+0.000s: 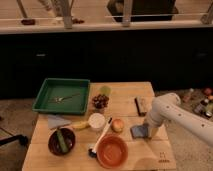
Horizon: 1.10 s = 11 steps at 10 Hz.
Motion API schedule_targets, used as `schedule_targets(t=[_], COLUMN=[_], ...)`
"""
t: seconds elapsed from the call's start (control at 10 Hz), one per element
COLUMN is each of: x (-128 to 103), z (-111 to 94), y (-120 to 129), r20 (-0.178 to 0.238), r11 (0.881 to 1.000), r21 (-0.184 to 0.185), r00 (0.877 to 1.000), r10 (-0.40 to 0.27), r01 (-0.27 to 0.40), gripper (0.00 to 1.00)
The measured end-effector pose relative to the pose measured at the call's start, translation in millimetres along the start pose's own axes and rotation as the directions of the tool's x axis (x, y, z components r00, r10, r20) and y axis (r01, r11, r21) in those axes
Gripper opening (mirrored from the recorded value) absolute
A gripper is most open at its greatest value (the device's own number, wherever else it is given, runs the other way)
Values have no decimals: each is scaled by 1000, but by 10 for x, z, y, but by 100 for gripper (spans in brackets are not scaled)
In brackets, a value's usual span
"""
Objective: Place sponge in tray
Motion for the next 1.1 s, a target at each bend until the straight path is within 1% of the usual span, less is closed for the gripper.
schedule_targets(t=[0.2,0.3,0.4,0.5,0.8,0.9,1.1], x=[21,54,143,152,168,131,84], z=[-6,-13,-55,-162,-347,-405,-545], y=[6,-18,-79,-160,-195,-213,-223], r20=[1,8,12,21,30,33,34], r11=[1000,1000,999,999,999,999,1000], r21=[-6,-19,-37,-40,-40,-36,-15], r00=[1000,1000,1000,999,999,999,999], r10=[4,12,21,26,31,23,13], r01=[-4,-11,-21,-26,-30,-22,-12], gripper=[0,0,0,0,0,0,0])
